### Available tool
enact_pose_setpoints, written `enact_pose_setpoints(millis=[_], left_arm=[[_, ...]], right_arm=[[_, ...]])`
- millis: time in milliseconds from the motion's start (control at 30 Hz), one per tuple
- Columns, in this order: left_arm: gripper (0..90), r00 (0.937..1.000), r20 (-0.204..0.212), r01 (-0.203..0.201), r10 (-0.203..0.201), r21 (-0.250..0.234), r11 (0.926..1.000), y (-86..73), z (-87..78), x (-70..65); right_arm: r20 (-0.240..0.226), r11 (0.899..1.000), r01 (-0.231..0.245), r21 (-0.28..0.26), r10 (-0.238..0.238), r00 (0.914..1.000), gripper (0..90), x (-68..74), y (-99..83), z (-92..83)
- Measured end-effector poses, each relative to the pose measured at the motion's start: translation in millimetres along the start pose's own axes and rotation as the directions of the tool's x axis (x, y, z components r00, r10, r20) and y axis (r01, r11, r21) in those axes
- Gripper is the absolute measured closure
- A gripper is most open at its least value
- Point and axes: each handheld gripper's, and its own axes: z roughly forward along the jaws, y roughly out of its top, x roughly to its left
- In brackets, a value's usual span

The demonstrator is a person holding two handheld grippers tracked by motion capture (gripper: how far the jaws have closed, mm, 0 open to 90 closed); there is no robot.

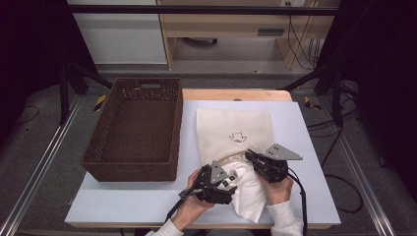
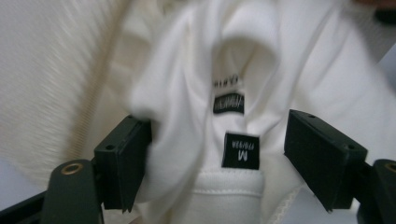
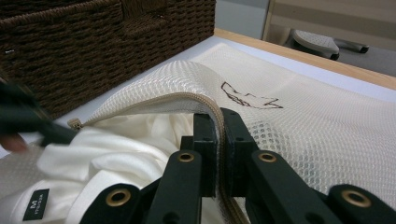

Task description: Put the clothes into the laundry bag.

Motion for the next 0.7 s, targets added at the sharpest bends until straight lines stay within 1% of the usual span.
enact_pose_setpoints(millis=[33,67,100,167,200,233,267,300,333,400,500,533,567,600,633,667,700], left_arm=[[26.2,0.9999,0.007,0.009,-0.009,0.017,0.9998,-3.6,9.0,-0.2],[28.2,0.9999,-0.007,0.009,-0.009,0.017,0.9998,-6.7,16.1,-1.4],[30.7,0.9995,-0.031,0.002,-0.002,-0.004,1.0000,-7.9,18.2,-3.4],[42.8,0.9992,-0.039,0.002,-0.002,-0.006,1.0000,-4.3,14.3,-4.2],[52.7,0.9995,-0.031,-0.004,0.003,-0.017,0.9998,-2.6,11.4,-3.5],[62.0,0.9993,-0.035,-0.012,0.011,-0.027,0.9996,-0.8,8.4,-3.0],[65.5,0.9994,-0.031,-0.019,0.018,-0.044,0.9988,0.9,5.7,-2.6],[67.3,0.9991,-0.034,-0.026,0.024,-0.065,0.9975,2.8,2.6,-2.6],[68.3,0.9989,-0.042,-0.025,0.021,-0.085,0.9961,5.2,0.1,-3.0],[68.9,0.9982,-0.057,-0.027,0.021,-0.105,0.9941,11.9,-3.3,-2.9],[68.9,0.9952,-0.096,-0.031,0.021,-0.100,0.9945,22.7,0.4,0.2],[68.6,0.9933,-0.113,-0.035,0.025,-0.086,0.9957,25.6,4.7,2.9],[68.6,0.9919,-0.126,-0.024,0.014,-0.075,0.9969,27.8,10.0,6.2],[68.3,0.9896,-0.144,-0.017,0.007,-0.071,0.9974,29.2,15.9,8.8],[68.0,0.9859,-0.166,-0.025,0.015,-0.058,0.9980,30.4,21.6,10.7],[67.4,0.9802,-0.196,-0.043,0.032,-0.056,0.9975,30.7,27.8,12.3],[66.5,0.9769,-0.212,-0.043,0.029,-0.064,0.9970,30.5,30.9,12.5]], right_arm=[[-0.002,1.000,0.001,0.000,-0.001,1.0000,86.1,-0.3,0.0,0.0],[-0.003,1.000,0.000,-0.001,0.000,1.0000,86.1,-0.5,-0.1,0.3],[-0.002,1.000,0.001,0.000,-0.001,1.0000,86.1,-0.5,-0.3,0.6],[0.000,1.000,0.000,0.001,0.000,1.0000,86.1,-0.2,-0.6,1.1],[-0.001,1.000,-0.002,0.000,0.002,1.0000,86.1,-0.5,-0.6,1.2],[-0.002,1.000,-0.006,0.000,0.006,1.0000,86.2,-0.9,-0.6,1.3],[-0.004,1.000,-0.008,0.000,0.008,1.0000,86.2,-0.9,-0.6,1.4],[-0.005,1.000,-0.006,0.001,0.006,1.0000,86.2,-0.8,-0.5,1.2],[-0.005,1.000,-0.006,0.001,0.006,1.0000,86.2,-0.7,-0.5,1.0],[-0.004,1.000,-0.007,-0.002,0.007,1.0000,86.2,-1.4,-0.2,0.3],[-0.005,1.000,-0.012,-0.011,0.012,0.9999,86.2,-2.7,0.6,-2.5],[-0.003,1.000,-0.011,-0.020,0.011,0.9999,86.2,-2.3,1.8,-5.2],[-0.003,1.000,-0.011,-0.020,0.011,0.9999,86.2,-2.3,1.8,-5.2],[-0.003,1.000,-0.012,-0.024,0.012,0.9999,86.3,-2.0,2.5,-6.3],[-0.003,1.000,-0.012,-0.026,0.012,0.9999,86.2,-1.7,3.0,-7.3],[-0.005,1.000,-0.013,-0.028,0.013,0.9999,86.2,-1.6,3.3,-8.0],[-0.006,0.999,-0.015,-0.028,0.014,0.9999,86.2,-1.5,3.4,-8.2]])
